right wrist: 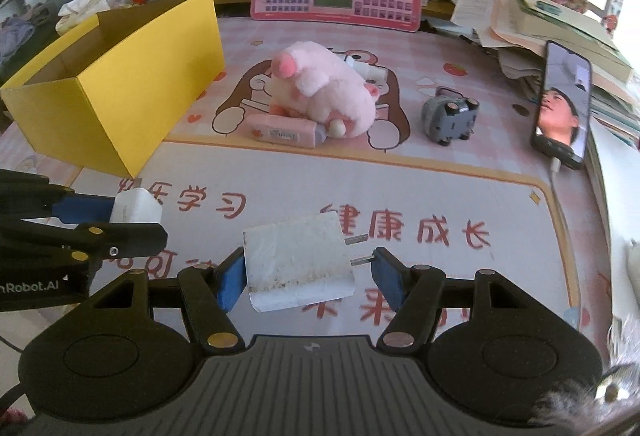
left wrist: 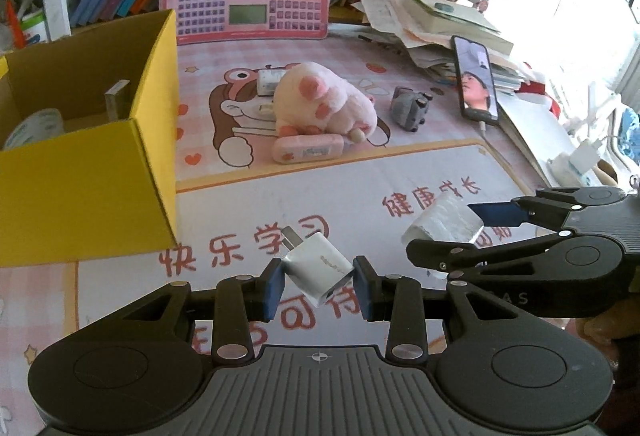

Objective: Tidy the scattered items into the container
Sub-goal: 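Lift both chargers and carry them toward the yellow box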

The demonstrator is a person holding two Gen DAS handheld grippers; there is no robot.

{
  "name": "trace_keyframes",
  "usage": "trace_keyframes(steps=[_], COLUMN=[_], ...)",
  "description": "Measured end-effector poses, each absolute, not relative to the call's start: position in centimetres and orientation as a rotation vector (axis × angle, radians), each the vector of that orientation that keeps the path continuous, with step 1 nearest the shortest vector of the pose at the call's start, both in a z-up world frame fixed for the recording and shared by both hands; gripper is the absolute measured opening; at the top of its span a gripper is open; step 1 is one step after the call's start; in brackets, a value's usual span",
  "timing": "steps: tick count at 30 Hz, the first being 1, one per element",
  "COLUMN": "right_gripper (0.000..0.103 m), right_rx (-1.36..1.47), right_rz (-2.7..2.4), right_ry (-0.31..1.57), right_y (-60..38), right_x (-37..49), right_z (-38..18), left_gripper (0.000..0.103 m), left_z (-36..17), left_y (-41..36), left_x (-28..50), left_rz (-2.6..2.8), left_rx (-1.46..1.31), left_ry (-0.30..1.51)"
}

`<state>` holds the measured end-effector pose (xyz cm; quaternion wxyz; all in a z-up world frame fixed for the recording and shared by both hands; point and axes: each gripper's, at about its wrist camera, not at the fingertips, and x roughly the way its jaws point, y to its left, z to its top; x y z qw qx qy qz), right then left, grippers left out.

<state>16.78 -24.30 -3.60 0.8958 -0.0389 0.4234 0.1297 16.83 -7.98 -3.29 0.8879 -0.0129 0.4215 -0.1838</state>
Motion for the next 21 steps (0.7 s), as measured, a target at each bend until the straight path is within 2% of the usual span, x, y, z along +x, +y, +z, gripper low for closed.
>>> trace_keyframes(steps=[21], right_gripper=[0.064], right_rx=[-0.077], right_rz=[0.209], right_ry=[0.834], right_y=[-17.3], right_x=[7.1], right_z=[-2.1], left_gripper=[0.036], left_z=[-2.2], left_y=[0.0], left_x=[9.2], left_rz=[-0.426], left_rx=[-0.031], left_ry=[0.855])
